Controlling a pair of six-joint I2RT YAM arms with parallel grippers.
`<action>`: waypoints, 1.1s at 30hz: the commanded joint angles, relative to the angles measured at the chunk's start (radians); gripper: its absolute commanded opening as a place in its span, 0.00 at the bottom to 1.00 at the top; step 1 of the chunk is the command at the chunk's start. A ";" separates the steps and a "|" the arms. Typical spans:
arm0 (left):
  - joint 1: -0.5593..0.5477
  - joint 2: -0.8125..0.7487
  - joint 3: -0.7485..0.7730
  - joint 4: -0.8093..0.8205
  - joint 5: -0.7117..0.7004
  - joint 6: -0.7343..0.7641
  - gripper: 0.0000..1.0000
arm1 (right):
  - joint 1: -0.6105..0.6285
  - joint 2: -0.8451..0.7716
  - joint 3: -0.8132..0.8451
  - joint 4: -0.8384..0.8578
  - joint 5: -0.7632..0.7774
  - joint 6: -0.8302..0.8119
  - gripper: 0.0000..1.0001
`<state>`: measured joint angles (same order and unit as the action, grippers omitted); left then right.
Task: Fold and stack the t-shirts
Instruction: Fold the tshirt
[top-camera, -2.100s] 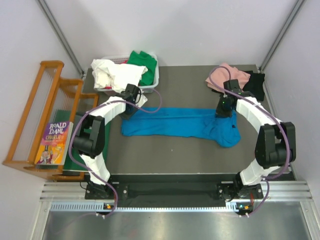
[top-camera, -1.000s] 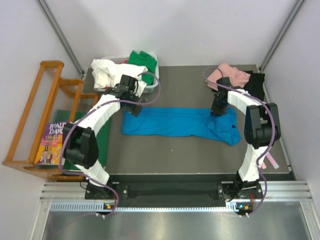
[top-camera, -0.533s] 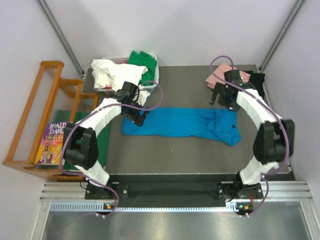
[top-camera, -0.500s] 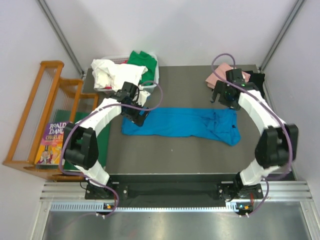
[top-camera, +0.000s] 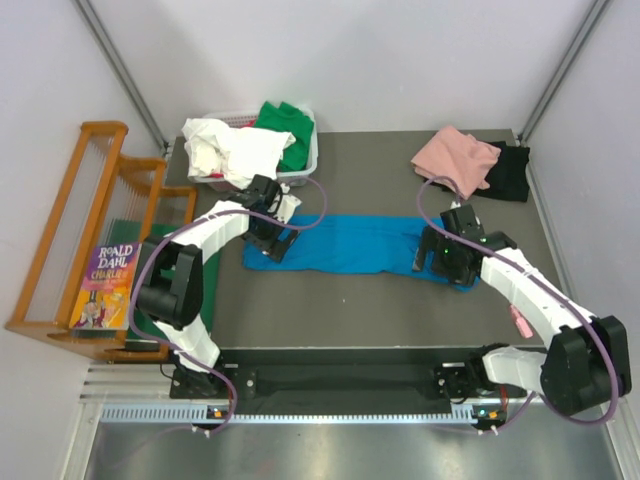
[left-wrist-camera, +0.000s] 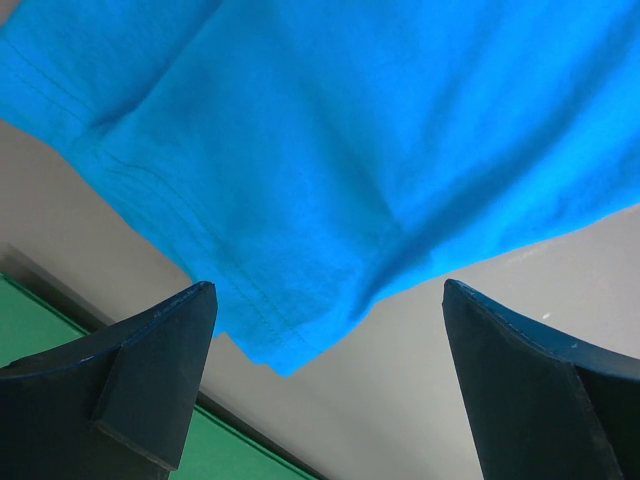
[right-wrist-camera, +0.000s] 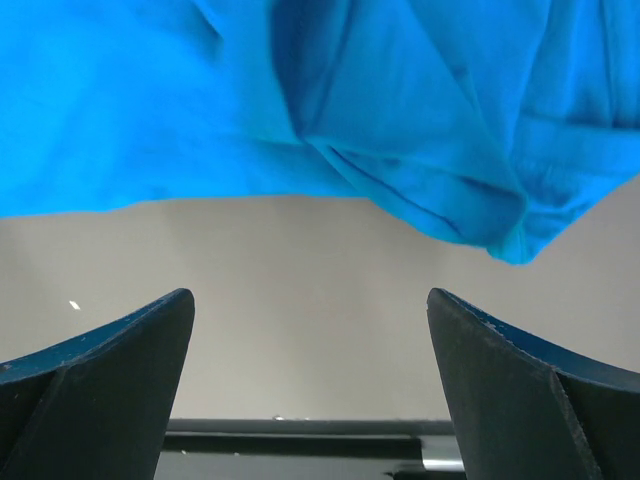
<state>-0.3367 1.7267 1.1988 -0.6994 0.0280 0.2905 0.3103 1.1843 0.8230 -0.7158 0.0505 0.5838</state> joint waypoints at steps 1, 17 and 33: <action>-0.004 -0.001 -0.008 0.055 -0.019 0.025 0.99 | 0.001 0.027 0.025 0.065 -0.006 0.036 1.00; -0.004 -0.053 -0.011 0.043 -0.053 0.048 0.99 | -0.129 0.297 0.091 0.168 0.156 0.005 1.00; -0.004 -0.069 -0.045 0.046 -0.059 0.076 0.99 | -0.301 0.443 0.307 0.130 0.244 -0.030 1.00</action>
<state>-0.3367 1.7042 1.1572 -0.6754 -0.0273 0.3443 0.0467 1.5761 1.0462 -0.5915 0.2363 0.5762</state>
